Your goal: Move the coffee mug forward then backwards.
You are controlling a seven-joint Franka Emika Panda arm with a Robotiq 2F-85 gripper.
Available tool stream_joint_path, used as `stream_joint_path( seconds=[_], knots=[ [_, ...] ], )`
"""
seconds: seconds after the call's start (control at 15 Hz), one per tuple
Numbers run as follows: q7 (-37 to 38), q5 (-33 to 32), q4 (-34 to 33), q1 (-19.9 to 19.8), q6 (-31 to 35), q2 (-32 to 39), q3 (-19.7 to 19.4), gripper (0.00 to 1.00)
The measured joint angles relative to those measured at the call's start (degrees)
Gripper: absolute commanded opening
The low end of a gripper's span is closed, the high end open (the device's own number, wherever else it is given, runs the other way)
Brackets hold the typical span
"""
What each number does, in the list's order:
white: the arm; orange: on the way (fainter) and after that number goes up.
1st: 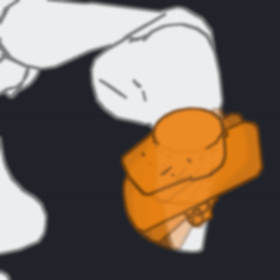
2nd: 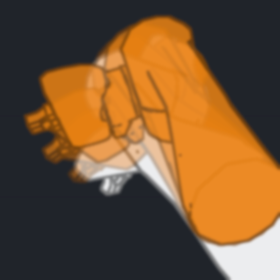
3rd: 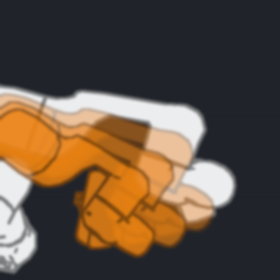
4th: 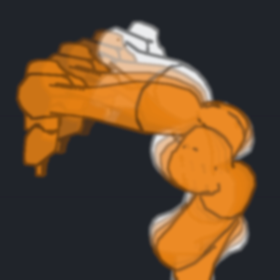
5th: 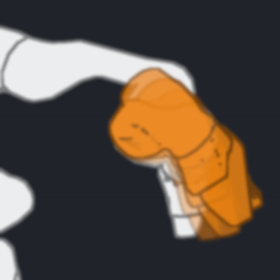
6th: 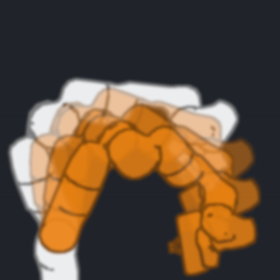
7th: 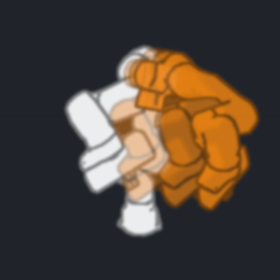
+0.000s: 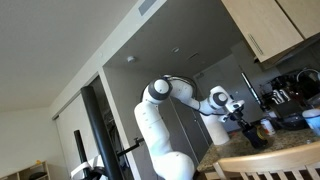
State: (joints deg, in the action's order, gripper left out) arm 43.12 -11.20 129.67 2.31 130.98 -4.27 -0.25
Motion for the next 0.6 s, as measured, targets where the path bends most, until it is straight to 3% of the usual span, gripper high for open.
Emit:
stream_joint_path(
  seconds=[0.33,0.47,0.6],
  knots=[
    [-22.51,21.58,0.04,-5.95,-0.41,-4.84,-8.7,0.02],
    [-30.54,25.31,0.08,-6.95,-1.47,-4.89,-10.64,0.02],
    [-36.59,26.26,0.66,-6.57,-1.77,-3.99,-10.14,0.02]
  ],
)
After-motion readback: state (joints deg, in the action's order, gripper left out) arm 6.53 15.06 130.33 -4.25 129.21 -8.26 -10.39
